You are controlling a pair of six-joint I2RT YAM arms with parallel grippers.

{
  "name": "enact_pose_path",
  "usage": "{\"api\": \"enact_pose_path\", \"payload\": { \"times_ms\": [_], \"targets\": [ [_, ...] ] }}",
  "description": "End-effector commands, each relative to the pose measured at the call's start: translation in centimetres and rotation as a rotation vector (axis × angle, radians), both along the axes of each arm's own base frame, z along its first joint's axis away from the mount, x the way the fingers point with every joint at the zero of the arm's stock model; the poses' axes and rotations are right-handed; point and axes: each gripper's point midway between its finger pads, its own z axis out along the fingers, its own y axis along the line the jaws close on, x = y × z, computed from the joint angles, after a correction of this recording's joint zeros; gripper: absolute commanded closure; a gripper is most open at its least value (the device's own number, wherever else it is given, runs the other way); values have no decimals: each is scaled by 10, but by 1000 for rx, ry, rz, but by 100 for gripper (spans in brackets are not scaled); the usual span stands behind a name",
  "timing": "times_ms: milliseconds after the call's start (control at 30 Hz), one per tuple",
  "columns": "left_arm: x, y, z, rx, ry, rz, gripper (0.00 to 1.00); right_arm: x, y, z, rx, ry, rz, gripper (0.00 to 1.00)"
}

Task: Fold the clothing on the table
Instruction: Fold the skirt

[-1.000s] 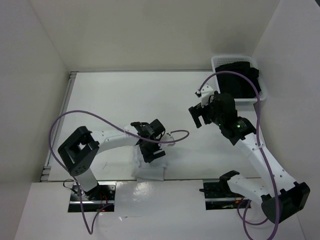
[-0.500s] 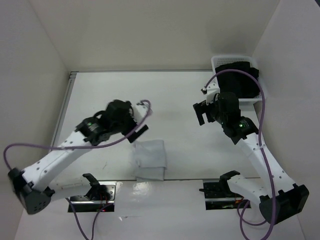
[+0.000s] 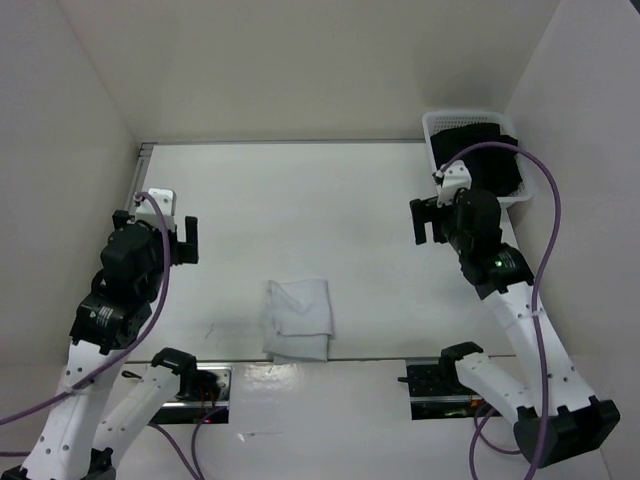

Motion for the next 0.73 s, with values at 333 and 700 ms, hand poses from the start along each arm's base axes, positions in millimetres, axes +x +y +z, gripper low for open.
{"api": "enact_pose_path", "payload": {
  "times_ms": [333,700],
  "targets": [
    [57,29,-39,-138,190,140,0,-34,-51,32,33,-199,-226,2],
    [33,38,-24,-156,94,146,0,-35,-59,33,29,-209,-258,2]
  ]
}}
